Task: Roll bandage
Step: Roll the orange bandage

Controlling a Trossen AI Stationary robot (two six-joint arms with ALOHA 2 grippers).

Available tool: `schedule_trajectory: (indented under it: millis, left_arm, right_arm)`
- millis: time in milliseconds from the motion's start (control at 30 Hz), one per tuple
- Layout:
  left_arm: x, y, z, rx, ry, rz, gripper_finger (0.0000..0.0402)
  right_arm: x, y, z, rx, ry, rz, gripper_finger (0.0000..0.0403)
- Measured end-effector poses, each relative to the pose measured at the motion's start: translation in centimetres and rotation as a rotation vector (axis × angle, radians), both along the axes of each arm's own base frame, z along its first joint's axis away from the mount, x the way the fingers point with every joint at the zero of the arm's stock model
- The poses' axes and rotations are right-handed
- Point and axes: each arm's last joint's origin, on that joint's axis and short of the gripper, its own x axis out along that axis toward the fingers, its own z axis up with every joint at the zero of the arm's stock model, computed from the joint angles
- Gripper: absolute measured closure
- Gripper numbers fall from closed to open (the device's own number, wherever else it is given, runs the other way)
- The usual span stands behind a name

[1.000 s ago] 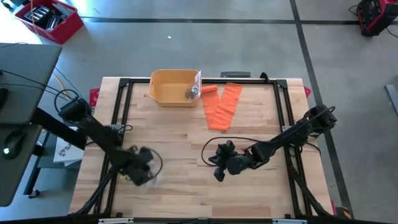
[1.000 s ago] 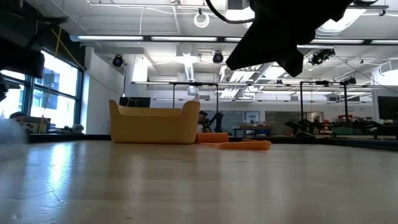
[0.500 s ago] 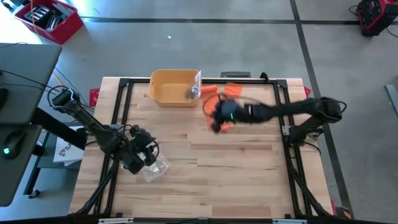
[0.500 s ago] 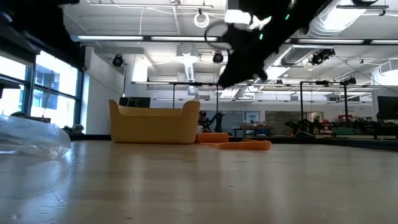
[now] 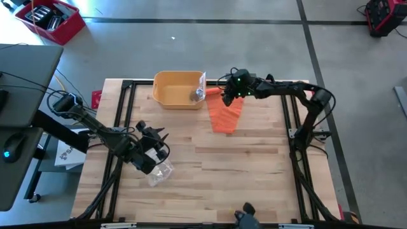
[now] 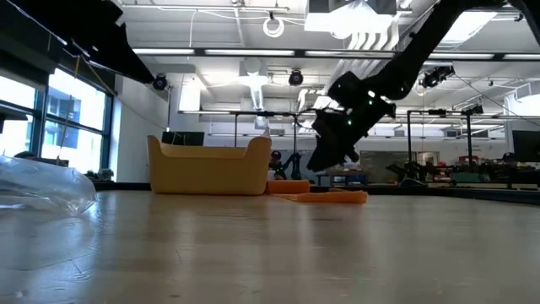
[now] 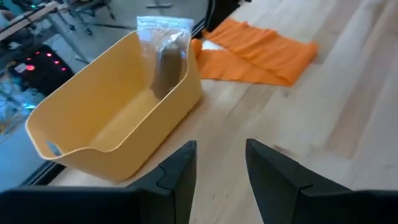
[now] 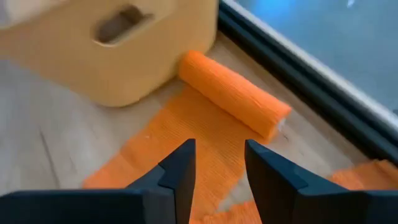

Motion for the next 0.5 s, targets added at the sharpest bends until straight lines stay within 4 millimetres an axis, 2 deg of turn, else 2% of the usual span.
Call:
schedule_trajectory:
  millis: [133, 367, 500]
  left_arm:
    - [0.6, 0.4, -0.6, -0.001, 0.005, 0.043, 0.0269]
    - [1.3, 0.7, -1.3, -0.032, -0.026, 0.111, 0.0269]
    - [1.4, 0.7, -1.5, -0.041, -0.037, 0.12, 0.0269]
  right_arm:
    - [-0.8, -2.2, -1.0, 0.049, -0.009, -0.027, 0.0273]
    - [0.0, -5.8, -1.1, 0.15, -0.05, -0.041, 0.0273]
    - [0.5, -6.7, -2.0, 0.271, -0.024, -0.007, 0.0273]
